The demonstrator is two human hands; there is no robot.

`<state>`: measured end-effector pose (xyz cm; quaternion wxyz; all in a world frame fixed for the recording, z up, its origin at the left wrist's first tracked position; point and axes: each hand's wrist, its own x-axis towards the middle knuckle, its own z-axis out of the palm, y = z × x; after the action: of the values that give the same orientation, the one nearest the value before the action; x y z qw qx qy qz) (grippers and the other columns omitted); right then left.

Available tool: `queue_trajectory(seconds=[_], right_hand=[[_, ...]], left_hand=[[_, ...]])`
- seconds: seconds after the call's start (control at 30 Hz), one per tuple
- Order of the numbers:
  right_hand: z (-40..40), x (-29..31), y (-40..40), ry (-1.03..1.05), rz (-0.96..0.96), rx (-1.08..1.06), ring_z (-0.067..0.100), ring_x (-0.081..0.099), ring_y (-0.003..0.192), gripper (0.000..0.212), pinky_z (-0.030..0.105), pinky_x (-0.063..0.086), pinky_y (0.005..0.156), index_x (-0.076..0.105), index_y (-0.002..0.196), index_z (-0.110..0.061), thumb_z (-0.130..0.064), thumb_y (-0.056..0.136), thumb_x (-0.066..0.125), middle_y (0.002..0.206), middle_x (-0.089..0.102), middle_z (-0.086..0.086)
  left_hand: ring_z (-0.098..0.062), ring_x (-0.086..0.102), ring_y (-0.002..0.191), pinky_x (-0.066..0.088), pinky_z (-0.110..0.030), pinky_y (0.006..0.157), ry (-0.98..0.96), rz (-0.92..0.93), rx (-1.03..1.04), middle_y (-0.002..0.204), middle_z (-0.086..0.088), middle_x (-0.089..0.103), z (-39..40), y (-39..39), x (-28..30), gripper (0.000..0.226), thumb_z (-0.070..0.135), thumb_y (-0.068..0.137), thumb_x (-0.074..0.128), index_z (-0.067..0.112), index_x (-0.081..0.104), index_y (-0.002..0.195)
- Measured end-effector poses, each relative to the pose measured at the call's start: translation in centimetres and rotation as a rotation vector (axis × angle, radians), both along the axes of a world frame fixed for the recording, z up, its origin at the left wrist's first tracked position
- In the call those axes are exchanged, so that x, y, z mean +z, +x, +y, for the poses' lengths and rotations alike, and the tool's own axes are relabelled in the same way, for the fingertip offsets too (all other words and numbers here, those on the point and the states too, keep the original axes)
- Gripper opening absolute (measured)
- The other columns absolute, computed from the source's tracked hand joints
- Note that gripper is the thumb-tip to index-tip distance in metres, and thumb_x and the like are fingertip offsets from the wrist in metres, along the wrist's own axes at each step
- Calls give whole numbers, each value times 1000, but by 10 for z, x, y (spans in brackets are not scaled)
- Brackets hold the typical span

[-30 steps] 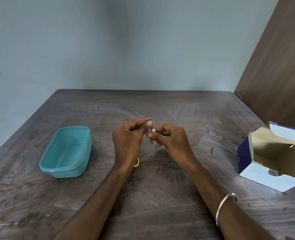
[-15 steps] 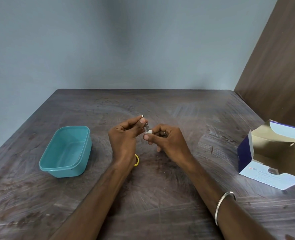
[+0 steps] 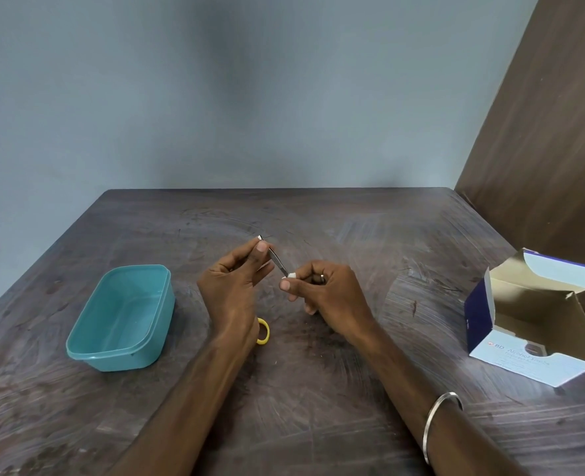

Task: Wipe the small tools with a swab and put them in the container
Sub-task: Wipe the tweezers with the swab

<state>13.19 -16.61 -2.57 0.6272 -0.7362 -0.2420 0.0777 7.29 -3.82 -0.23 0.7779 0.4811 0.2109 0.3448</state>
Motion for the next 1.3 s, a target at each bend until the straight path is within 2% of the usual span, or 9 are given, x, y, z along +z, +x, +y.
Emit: queue_trajectory(seconds=[0.13,0.27,0.37,0.5,0.73,0.83,0.97,1.1,1.3], right_hand=[[0,0,0,5,13,-11,15,58,47,15,30,50,49,73,81,-9,-20,82,82,69,75,8],[1,0,-2,3,-14,-17,15,61,49,16,29,51,49,74,82,-9,-24,83,81,70,75,5],[0,1,-2,24,-14,-37,15,62,50,15,25,50,49,75,83,-10,-24,83,81,71,76,4],[0,3,-2,51,-13,-39,12,63,50,10,22,49,50,75,83,-12,-20,83,81,70,75,5],[-1,4,-1,30,-3,-42,6,60,47,10,19,46,47,73,80,-14,-18,81,82,67,74,5],[-1,2,-1,19,-3,-51,10,64,51,11,20,48,49,74,81,-13,-20,82,82,70,75,5],[-1,2,-2,65,-3,-55,18,73,64,15,19,50,52,75,91,-8,-21,84,80,78,78,6],[-3,2,0,125,50,-36,27,74,68,17,34,54,55,75,97,-8,-22,87,77,80,77,8],[-3,1,1,139,53,-30,21,67,63,14,35,53,55,76,97,-10,-21,89,75,78,76,8]], left_hand=[[-25,75,80,63,-33,68,-40,-3,-19,87,-8,78,2,0,0,15,7,81,75,7,76,97],[-20,74,75,61,-29,62,26,6,-26,85,-9,77,-6,0,-2,18,6,80,77,6,77,98],[-16,74,73,60,-28,64,85,8,-51,83,-9,77,-11,1,-5,21,3,80,76,1,76,101],[-21,74,76,61,-28,68,136,-6,-40,86,-12,77,-10,1,-7,23,4,80,77,-1,75,102],[-21,75,85,61,-27,70,85,-24,6,87,-5,78,-2,1,-4,16,5,82,76,12,76,95],[-20,75,84,61,-27,70,76,-23,5,87,-5,78,-2,1,-4,16,5,82,76,13,77,95],[-21,75,79,60,-27,70,114,-10,-32,89,-13,77,-5,3,-8,19,4,80,77,4,76,100],[-19,75,79,60,-26,71,145,-8,-101,89,-14,77,-10,3,-10,23,1,81,76,-3,74,103],[-23,76,82,59,-25,71,142,-30,-133,92,-17,76,-6,1,-8,23,0,83,73,-5,73,105]])
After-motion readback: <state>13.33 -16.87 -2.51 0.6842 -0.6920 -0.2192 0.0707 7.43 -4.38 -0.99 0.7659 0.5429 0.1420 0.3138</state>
